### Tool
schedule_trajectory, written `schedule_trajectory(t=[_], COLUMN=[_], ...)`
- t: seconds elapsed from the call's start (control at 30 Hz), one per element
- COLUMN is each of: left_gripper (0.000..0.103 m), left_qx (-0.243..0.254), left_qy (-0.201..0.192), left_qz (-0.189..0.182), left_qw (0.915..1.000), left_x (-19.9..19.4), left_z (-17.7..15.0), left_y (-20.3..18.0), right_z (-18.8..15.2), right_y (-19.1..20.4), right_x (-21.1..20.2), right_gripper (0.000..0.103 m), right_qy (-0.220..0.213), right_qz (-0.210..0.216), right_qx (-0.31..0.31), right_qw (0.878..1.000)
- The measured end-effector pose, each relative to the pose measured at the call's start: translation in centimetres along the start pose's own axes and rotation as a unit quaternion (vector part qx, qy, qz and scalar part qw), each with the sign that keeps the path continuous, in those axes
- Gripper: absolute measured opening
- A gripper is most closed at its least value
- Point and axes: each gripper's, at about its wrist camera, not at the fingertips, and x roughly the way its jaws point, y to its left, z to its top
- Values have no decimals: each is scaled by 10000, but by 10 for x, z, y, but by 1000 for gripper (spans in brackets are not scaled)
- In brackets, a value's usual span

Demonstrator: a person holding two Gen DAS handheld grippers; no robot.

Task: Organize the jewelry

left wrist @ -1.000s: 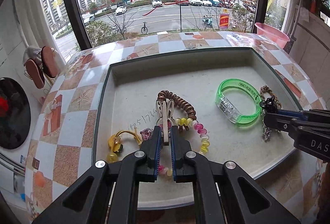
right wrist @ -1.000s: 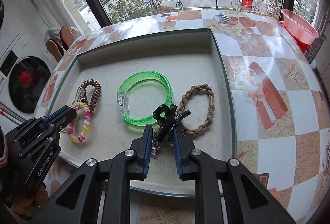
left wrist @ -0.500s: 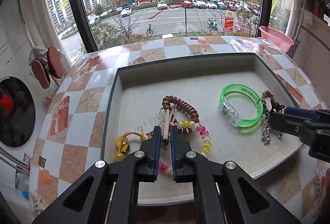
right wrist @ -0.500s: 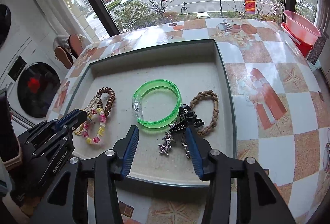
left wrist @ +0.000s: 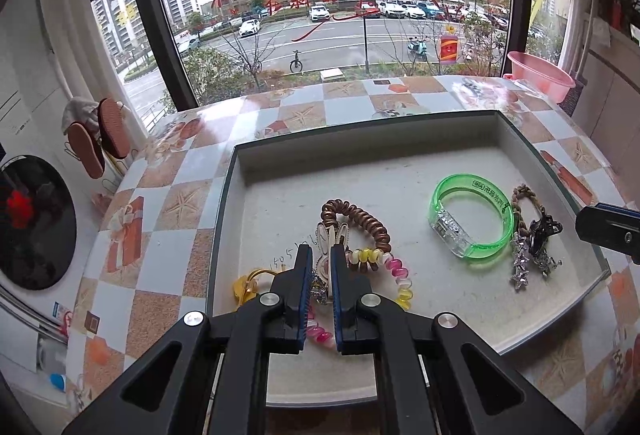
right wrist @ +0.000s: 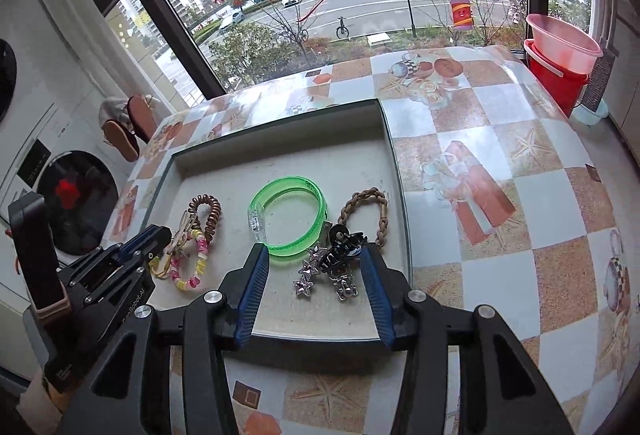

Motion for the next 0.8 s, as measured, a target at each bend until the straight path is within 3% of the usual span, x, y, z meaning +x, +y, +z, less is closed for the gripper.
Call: schedule_trajectory(t=[0.07,0.1,0.13,0.2,0.5,0.57,0.6,0.63,0.8], left_gripper=[23,56,103,103,103,103,103,103,103], left_qx=[-16,-29,-84,-175,-95,-93,-98,-107,-179], left_qy=[-6,-5,-27,-312,-276,-274,-264,-247,-157], left_qz=[18,41,103,266,291,302,288,274,251], left_qw=[10000,10000,9999,9990,9991,9991,9992,9993,9994], left_x=[0,0,-1,-10,-10,-14,-15,-16,-23], left_z=[1,1,1,-1,-1,-3,-4,-5,-11], left_y=[1,2,3,5,8,9,9,10,13], right_z=[0,0,0,-1,-5,-8,-9,-10,-16], right_y=[-1,-1,-1,-1,2,4,4,4,7], right_x=[-2,-3,-4,-5,-3,-1,0,1,0], right_gripper=[52,52,52,52,52,60,74,81,81], right_qy=[-17,-17,-21,-28,66,116,143,155,252], right_qz=[-6,-4,-5,1,-19,-23,-32,-17,-53], right_qx=[-1,-7,-8,-8,-51,-51,-34,-7,-18], right_qw=[10000,10000,10000,10000,10000,9999,9999,9999,9997])
